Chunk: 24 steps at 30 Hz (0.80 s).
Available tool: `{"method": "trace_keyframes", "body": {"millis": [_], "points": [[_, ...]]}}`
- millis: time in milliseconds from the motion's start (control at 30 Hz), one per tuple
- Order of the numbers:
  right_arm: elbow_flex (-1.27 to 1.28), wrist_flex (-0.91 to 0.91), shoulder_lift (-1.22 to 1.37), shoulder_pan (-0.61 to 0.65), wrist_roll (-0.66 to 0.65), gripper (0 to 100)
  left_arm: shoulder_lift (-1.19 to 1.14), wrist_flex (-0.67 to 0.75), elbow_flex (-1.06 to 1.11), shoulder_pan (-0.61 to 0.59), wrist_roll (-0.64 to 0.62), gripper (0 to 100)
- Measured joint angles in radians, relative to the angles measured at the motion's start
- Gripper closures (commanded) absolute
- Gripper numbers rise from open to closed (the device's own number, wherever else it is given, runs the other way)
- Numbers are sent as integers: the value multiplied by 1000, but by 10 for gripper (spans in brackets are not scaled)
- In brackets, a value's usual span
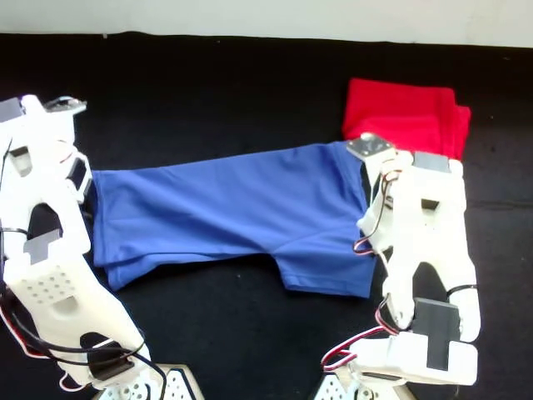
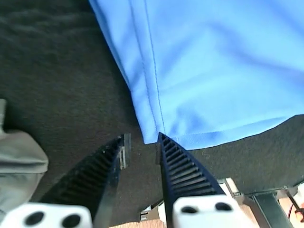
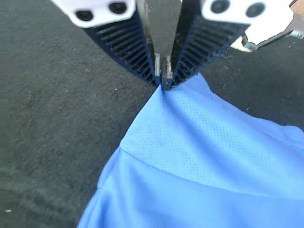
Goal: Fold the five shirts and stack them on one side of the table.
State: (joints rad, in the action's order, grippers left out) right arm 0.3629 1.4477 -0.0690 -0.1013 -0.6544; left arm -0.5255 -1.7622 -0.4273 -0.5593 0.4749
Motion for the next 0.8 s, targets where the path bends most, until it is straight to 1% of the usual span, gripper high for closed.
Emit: {"method": "trace_keyframes", "body": {"millis": [167,267,500,633,800], "points": [[0,-23,3,-8,0,993,107,0,137,5,20,891],[0,-25,3,-8,-12,993,169,8,244,29,20,891],[0,-23,3,-8,-32,993,207,184,514,52,20,889],[0,-21,3,-8,-32,993,207,242,543,43,20,889],[0,-15,3,-8,-35,993,207,255,549,8,20,889]]}}
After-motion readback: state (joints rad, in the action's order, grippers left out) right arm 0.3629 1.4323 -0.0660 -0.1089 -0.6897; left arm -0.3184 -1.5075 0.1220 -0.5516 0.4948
